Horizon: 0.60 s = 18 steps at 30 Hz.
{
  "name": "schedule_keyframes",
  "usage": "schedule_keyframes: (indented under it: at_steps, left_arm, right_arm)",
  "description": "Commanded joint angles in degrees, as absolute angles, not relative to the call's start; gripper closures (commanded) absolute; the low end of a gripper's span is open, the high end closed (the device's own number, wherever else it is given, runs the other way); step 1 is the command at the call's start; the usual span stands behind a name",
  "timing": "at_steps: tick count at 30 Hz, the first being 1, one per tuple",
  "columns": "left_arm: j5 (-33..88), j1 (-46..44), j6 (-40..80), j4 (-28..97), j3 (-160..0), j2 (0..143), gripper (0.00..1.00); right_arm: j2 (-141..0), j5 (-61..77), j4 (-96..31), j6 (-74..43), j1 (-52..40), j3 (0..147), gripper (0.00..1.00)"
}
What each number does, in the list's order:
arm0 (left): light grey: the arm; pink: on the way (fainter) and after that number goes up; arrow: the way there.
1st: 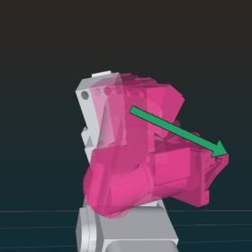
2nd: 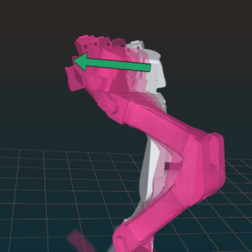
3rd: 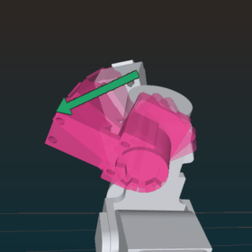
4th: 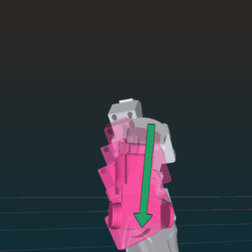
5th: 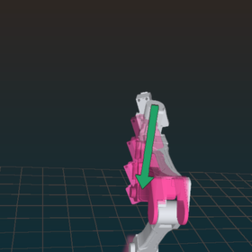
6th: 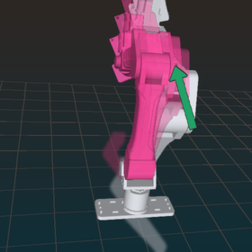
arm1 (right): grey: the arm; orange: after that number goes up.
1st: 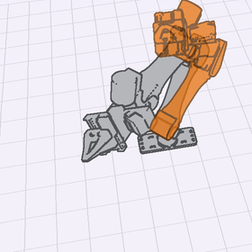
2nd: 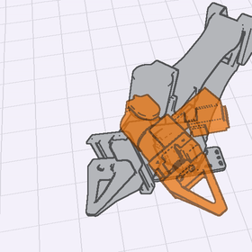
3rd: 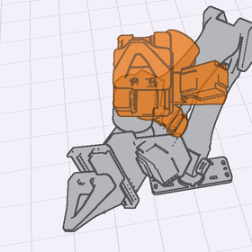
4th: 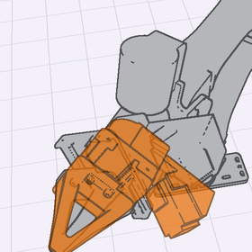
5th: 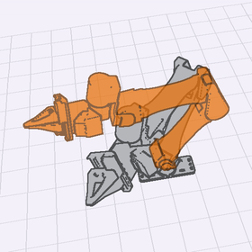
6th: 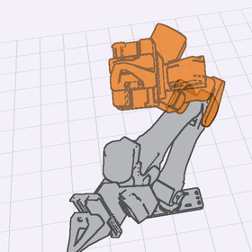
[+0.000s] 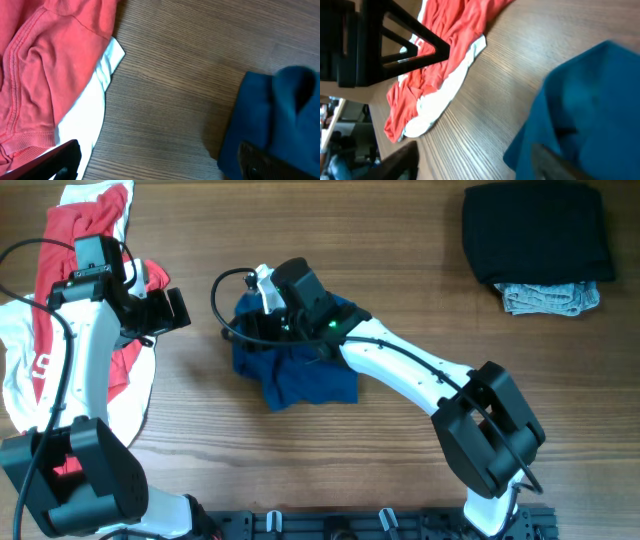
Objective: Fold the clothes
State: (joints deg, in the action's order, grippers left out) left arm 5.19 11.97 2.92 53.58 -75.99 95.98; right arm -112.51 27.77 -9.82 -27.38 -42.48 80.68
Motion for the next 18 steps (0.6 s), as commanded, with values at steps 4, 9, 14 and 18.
schedule_keyframes:
  at_steps: [4,9,14,18]
  left_arm:
    - [5.3,12.2,3.5,53.4,-76.9,95.1,0.00]
    - [5.3,12.2,3.5,52.9,-76.9,95.2,0.00]
    - [5.3,14.6,9.0,49.9,-76.9,95.1,0.00]
    - [5.7,18.8,12.7,48.6,-76.9,95.1,0.00]
  right_arm:
    - [-111.4,20.3,-26.8,-20.7,-39.3,92.5,0.17]
    - [-111.3,19.3,-36.0,-18.9,-37.4,94.9,0.18]
    - [-112.2,20.6,-37.5,-19.7,-40.9,92.0,0.21]
    - [-115.2,15.4,-37.1,-22.3,-45.1,91.4,0.33]
